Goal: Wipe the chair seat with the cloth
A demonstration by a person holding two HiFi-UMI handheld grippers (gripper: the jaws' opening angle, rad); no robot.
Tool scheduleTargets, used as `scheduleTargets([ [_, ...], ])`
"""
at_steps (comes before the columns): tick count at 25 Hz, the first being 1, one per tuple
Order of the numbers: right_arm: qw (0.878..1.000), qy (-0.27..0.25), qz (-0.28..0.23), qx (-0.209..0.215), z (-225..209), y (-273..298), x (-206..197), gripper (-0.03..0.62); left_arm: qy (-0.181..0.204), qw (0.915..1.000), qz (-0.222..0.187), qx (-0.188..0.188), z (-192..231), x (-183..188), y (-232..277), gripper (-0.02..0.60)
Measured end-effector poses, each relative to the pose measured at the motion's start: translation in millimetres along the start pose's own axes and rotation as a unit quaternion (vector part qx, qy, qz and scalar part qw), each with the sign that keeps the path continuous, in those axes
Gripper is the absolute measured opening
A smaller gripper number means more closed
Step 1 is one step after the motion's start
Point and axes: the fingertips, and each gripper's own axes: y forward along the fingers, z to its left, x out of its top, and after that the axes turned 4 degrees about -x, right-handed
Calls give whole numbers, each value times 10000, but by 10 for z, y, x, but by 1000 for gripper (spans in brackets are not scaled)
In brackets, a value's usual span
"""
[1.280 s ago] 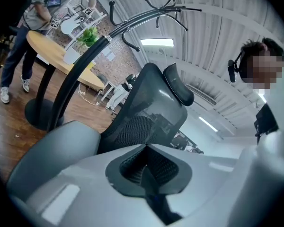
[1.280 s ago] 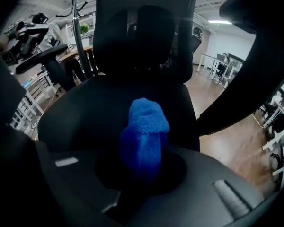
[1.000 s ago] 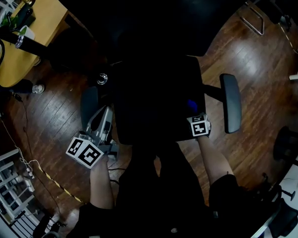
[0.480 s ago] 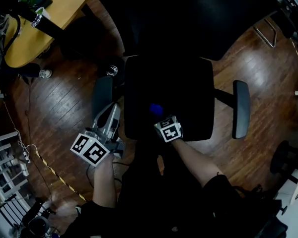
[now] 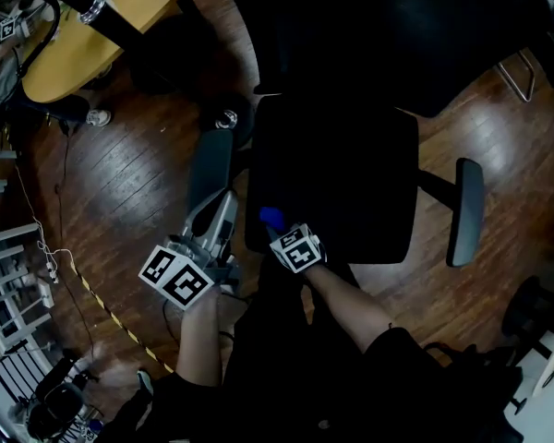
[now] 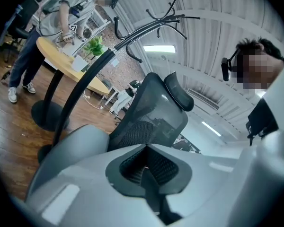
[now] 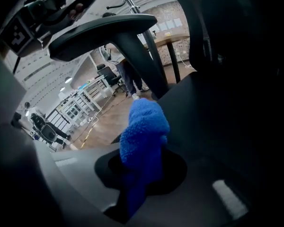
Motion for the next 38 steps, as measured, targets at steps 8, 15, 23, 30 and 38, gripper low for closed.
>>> scheduleTargets([
  [8,9947,758,367,-592,-774,-411,-629,38,41,9995,235,-198,-20,-37,224,0],
  [15,9814,1252,235,-1436,-1772,-1285,-1013,38,138,9987,336,-350,-127,-36,492,0],
  [23,9698,1384,205,-1998,-2300,-1803,-1306,38,132,9978,464,-455,-266,-169,632,0],
  [30,9605,1824,87,-2099,-2367,-1805,-1192,38,113,9981,447,-415,-201,-170,693,0],
  [38,9596,1396,-2245,-970,-1514,-2606,744,38,406,9915,395,-1173,-867,232,777,0],
])
